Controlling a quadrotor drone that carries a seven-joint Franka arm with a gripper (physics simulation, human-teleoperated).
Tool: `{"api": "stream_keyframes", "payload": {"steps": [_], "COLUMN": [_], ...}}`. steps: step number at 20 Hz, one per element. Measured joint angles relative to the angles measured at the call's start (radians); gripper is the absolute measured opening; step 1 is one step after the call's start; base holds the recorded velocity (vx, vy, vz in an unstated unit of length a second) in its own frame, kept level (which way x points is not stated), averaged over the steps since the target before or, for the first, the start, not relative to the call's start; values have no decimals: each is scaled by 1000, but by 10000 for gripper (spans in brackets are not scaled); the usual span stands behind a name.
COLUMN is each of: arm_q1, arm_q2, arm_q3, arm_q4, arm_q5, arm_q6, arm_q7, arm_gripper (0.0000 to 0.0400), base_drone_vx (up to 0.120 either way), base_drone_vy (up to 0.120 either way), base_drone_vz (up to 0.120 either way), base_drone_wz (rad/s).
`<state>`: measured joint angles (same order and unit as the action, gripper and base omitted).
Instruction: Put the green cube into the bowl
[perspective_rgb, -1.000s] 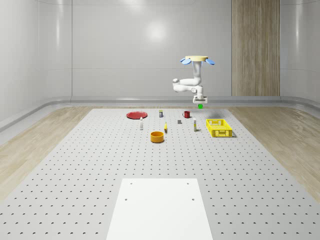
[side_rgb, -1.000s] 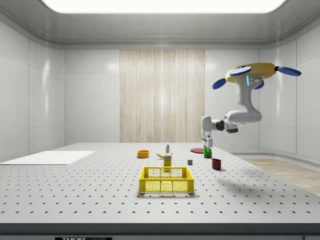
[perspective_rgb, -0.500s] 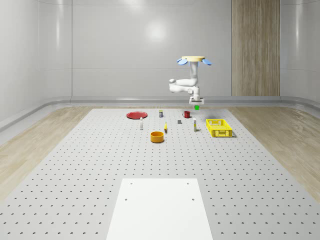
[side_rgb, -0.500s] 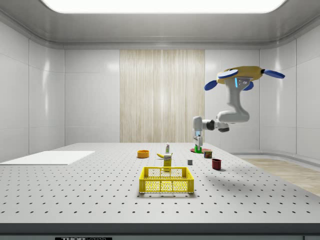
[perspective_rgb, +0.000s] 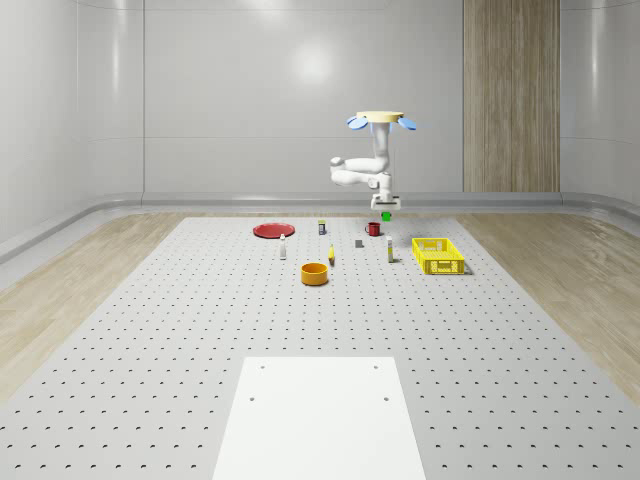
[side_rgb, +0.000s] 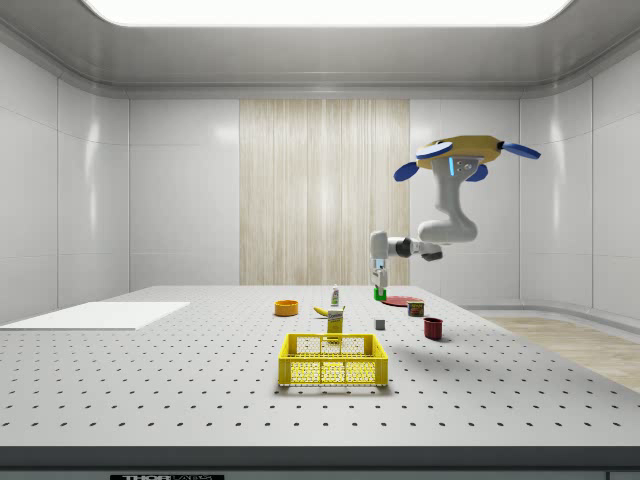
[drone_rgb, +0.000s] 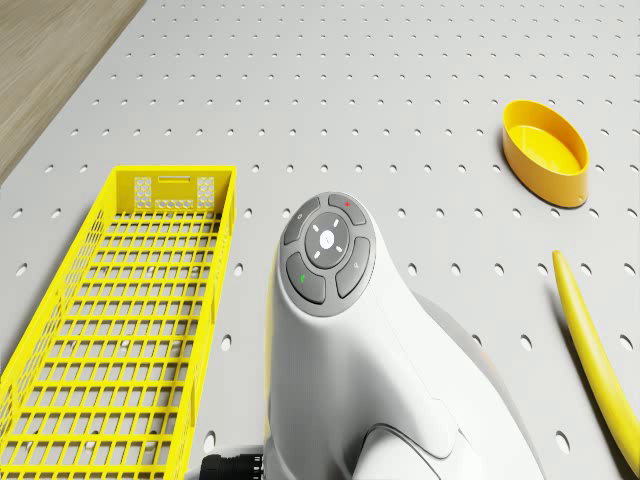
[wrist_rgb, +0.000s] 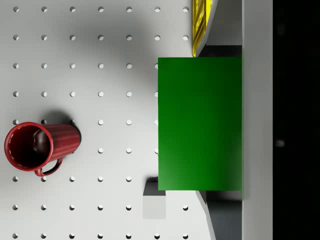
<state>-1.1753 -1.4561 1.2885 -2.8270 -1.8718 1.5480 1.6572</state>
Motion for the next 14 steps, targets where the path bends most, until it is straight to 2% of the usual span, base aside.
{"api": "stream_keyframes", "payload": {"steps": [14], "arm_q1": [-6], "arm_q2": [-19], "arm_q3": [3], "arm_q4": [1], "arm_q5": [8], "arm_q6": [18], "arm_q7": [5], "arm_gripper": [251], "base_drone_vx": [120], "base_drone_vy": [-120], "base_drone_vz": [0], "base_drone_wz": [0]}}
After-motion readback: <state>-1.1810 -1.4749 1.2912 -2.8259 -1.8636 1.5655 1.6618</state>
